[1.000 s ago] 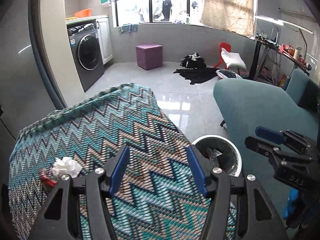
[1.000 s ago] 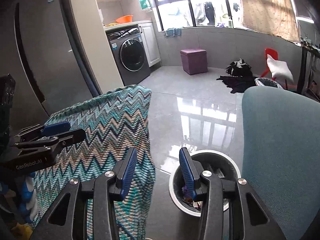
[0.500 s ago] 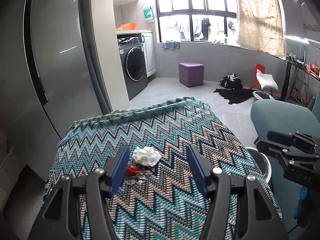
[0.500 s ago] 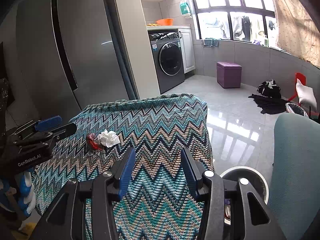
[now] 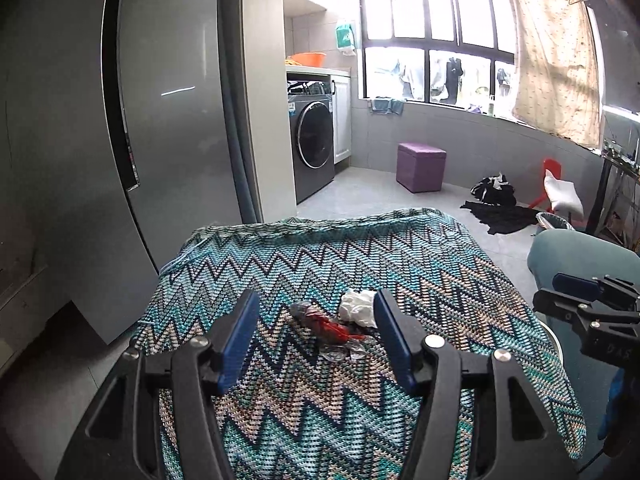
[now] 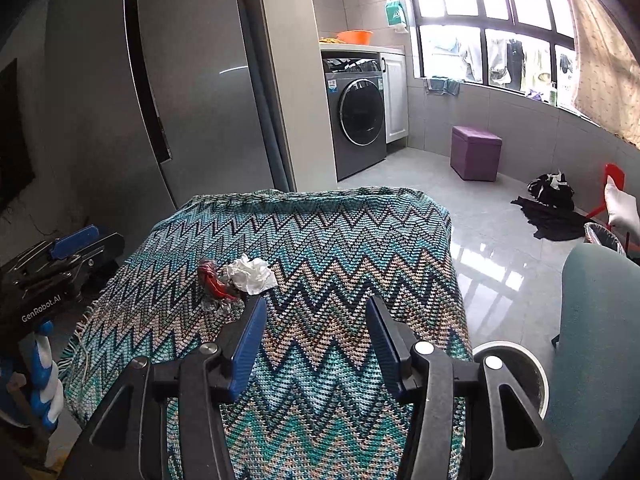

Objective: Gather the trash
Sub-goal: 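Move both open tools back to the red wrapper and white tissue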

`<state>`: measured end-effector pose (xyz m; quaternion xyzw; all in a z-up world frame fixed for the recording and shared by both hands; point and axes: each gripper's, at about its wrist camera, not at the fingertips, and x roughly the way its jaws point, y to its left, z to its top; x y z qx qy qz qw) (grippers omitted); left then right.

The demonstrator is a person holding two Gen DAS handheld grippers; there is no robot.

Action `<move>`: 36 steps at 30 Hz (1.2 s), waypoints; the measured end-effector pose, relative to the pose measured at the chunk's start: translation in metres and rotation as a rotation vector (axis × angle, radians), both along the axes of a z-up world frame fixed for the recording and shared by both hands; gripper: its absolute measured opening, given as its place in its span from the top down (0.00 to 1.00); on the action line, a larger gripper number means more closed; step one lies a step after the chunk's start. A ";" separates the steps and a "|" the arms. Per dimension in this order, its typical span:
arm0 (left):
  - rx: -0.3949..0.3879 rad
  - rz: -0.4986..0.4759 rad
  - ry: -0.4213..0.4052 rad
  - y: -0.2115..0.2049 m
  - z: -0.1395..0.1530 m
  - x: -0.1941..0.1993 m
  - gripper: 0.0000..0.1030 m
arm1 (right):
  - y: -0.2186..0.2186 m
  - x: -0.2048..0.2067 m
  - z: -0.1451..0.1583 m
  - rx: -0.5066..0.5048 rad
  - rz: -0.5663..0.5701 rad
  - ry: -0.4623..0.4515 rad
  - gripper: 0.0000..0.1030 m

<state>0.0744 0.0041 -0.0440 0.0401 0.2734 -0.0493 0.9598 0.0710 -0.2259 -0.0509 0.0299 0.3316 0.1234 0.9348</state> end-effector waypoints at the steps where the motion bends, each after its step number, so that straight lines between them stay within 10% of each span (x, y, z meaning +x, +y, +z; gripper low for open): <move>1: -0.002 0.008 0.001 0.004 -0.002 0.001 0.44 | 0.003 0.002 0.000 -0.001 0.002 0.002 0.51; 22: -0.030 0.132 0.063 0.066 -0.030 0.017 0.44 | 0.005 0.014 -0.009 0.000 -0.051 -0.009 0.01; 36: 0.001 0.182 0.121 0.066 -0.025 -0.001 0.44 | -0.004 -0.016 -0.010 0.101 0.041 -0.081 0.00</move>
